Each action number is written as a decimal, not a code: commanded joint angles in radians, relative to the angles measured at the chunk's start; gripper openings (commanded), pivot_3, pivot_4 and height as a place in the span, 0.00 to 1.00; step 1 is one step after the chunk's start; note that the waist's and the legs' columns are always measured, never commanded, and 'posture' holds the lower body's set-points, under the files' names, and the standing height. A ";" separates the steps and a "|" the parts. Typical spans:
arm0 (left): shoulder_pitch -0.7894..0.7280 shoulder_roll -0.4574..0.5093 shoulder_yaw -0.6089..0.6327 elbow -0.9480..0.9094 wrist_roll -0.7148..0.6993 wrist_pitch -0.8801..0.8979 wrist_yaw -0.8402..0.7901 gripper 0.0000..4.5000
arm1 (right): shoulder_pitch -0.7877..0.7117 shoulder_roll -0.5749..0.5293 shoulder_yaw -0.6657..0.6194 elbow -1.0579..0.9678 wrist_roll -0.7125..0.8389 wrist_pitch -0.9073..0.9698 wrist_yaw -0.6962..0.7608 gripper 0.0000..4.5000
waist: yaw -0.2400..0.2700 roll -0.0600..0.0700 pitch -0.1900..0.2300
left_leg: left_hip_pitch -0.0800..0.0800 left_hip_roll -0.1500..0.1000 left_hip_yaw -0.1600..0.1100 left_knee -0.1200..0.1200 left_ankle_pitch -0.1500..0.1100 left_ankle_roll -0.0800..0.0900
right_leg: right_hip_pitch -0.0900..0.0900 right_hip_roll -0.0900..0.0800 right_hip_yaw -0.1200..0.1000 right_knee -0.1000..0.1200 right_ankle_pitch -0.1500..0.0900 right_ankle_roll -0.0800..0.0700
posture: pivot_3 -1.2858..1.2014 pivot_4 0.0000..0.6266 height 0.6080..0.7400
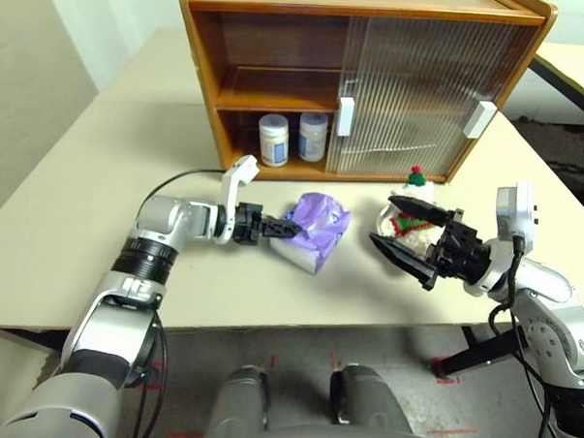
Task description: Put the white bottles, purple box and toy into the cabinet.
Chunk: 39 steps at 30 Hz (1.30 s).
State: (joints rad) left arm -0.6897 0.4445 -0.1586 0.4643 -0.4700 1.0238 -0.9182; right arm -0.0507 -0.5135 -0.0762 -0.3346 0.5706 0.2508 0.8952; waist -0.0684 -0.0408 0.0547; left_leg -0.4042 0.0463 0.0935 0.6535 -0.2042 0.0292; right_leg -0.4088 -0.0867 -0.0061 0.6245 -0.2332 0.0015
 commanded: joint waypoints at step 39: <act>-0.289 -0.322 0.730 -0.144 -0.249 -0.073 0.740 0.01 | -0.122 0.199 0.007 0.036 0.042 -0.087 -0.038 1.00 | 0.015 -0.001 -0.001 | -0.001 -0.004 0.000 0.000 0.000 0.000 | 0.000 0.001 0.000 -0.001 0.010 0.016 | 0.50 0.00 1.00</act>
State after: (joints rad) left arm -0.9448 0.1301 0.5834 0.2851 -0.7367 1.0008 -0.2015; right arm -0.1802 -0.3156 -0.0741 -0.3053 0.6047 0.1786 0.8516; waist -0.0539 -0.0420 0.0535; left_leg -0.4052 0.0418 0.0933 0.6535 -0.2042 0.0291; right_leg -0.4086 -0.0861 -0.0062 0.6238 -0.2232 0.0174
